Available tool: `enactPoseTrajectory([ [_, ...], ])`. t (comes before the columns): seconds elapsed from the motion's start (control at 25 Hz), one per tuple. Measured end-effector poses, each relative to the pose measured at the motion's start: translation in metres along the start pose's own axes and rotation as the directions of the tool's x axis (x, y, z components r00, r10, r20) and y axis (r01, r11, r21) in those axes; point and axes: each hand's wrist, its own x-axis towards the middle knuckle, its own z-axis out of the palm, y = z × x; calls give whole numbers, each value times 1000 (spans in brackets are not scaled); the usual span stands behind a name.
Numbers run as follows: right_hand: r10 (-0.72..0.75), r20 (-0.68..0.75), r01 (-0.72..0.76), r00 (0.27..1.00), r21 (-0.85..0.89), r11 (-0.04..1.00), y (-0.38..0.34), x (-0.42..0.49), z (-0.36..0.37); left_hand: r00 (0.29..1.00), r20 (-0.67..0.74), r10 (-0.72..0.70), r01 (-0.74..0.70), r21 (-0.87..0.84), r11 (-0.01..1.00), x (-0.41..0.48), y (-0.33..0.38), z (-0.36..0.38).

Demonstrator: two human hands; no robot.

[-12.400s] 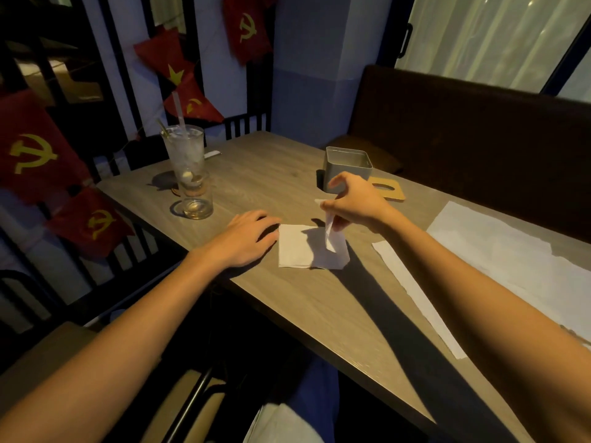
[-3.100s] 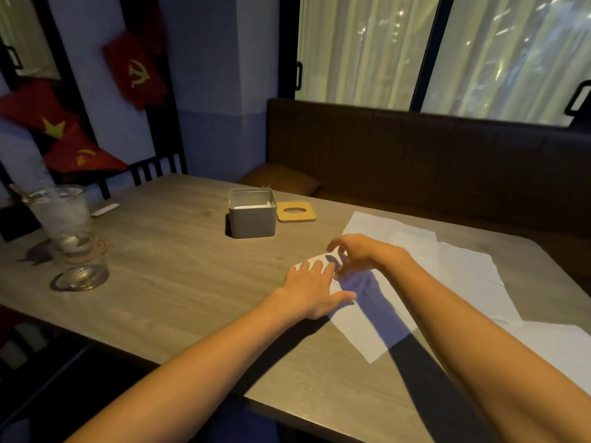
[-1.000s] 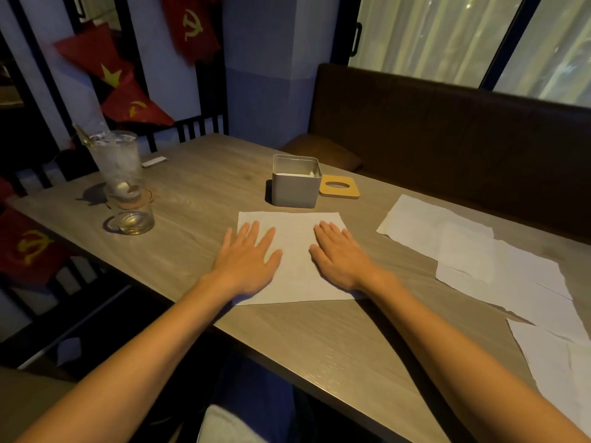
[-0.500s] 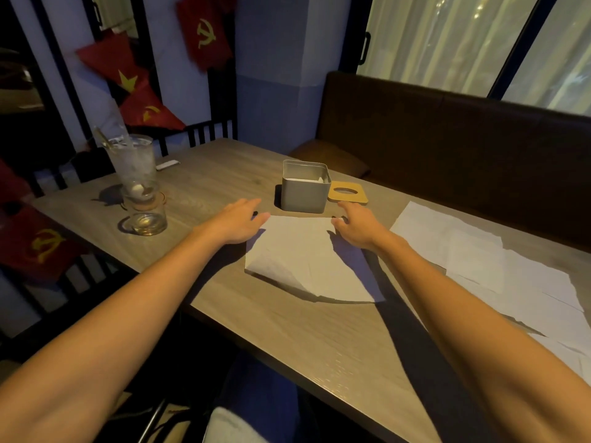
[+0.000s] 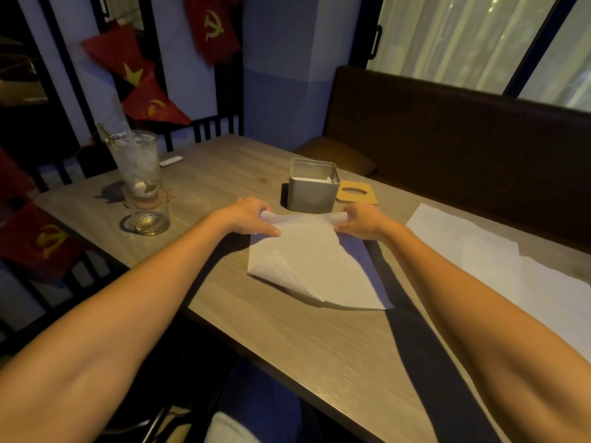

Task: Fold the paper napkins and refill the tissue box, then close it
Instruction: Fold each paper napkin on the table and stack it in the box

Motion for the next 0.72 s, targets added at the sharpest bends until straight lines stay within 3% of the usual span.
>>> enactPoseTrajectory([
  [0.16, -93, -120, 105, 988, 99, 990, -3, -15, -10, 985, -130, 114, -144, -247, 958, -7, 1, -4],
  [0.32, -197, -179, 227, 964, 162, 960, -2, -36, -28, 945, -267, 191, -272, -311, 911, -26, 11, -11],
  [0.48, -236, -94, 249, 967, 166, 954, 0, -62, -38, 896, -349, 276, -389, -315, 866, -60, 14, -7],
  [0.72, -285, 68, 278, 956, 89, 956, 12, -96, -36, 895, -246, 371, -431, -272, 860, -103, 5, 18],
])
